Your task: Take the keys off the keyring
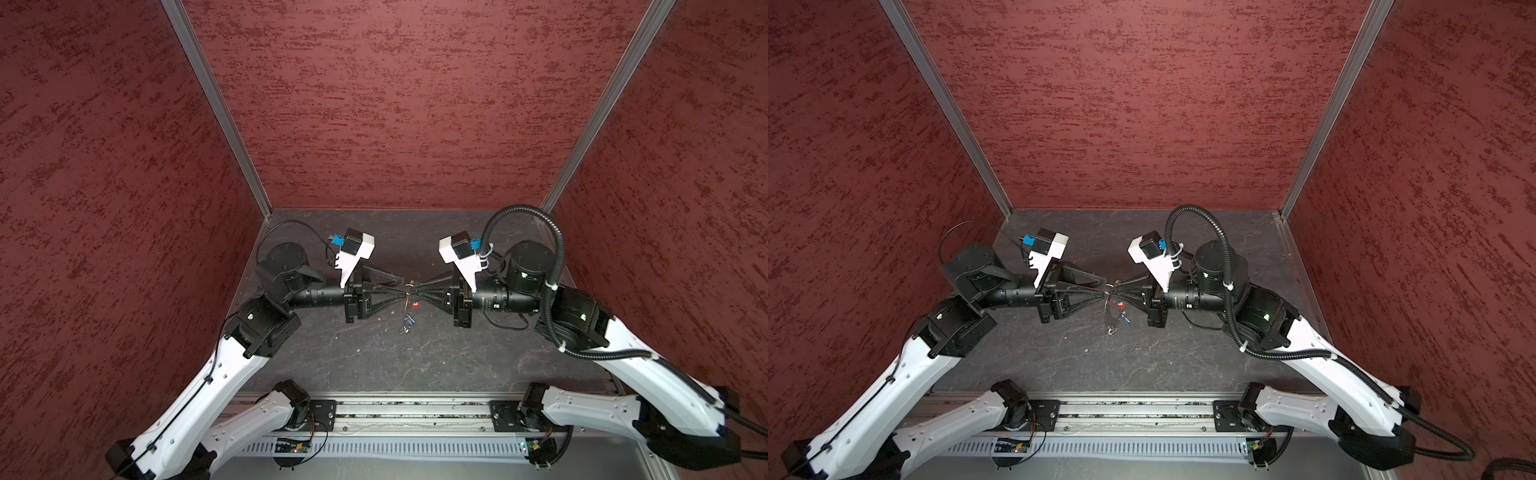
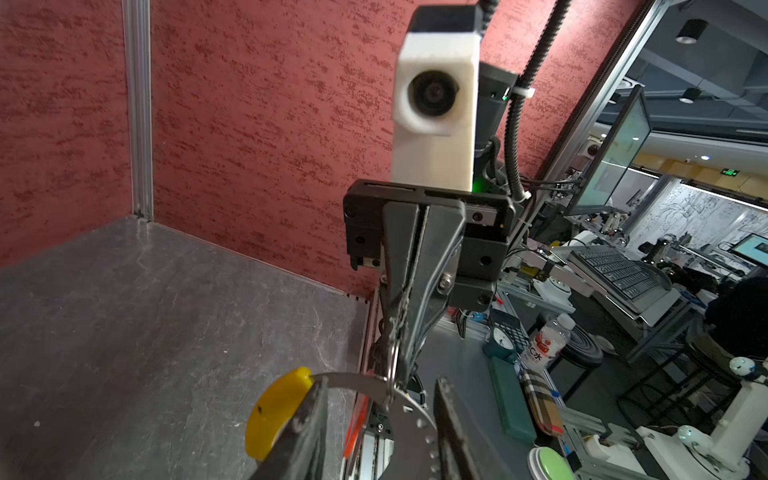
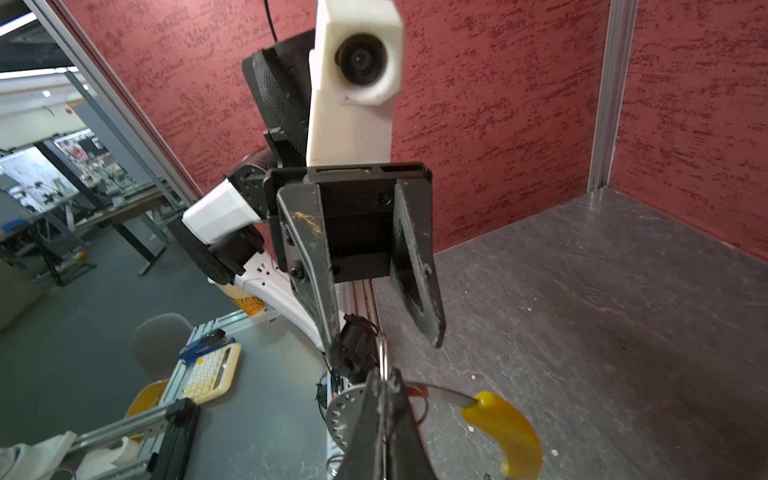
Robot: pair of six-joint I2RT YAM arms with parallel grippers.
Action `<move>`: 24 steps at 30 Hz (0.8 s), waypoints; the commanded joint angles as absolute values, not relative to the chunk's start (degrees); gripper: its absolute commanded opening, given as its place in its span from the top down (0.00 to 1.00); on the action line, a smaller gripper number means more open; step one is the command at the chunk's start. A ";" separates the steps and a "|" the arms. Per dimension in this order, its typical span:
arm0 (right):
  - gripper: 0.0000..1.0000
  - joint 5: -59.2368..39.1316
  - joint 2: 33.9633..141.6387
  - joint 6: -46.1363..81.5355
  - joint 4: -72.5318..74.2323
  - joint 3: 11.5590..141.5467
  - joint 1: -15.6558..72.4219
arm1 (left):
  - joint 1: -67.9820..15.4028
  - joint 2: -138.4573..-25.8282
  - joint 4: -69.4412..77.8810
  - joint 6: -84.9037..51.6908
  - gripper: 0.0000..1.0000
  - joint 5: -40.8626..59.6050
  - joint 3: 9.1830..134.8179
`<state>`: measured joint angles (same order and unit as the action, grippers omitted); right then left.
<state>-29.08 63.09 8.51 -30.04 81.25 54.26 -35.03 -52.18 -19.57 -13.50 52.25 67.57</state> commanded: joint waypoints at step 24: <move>1.00 -28.62 67.63 -0.36 -45.18 89.97 53.97 | -34.63 -54.92 -32.95 -7.90 0.82 54.87 71.69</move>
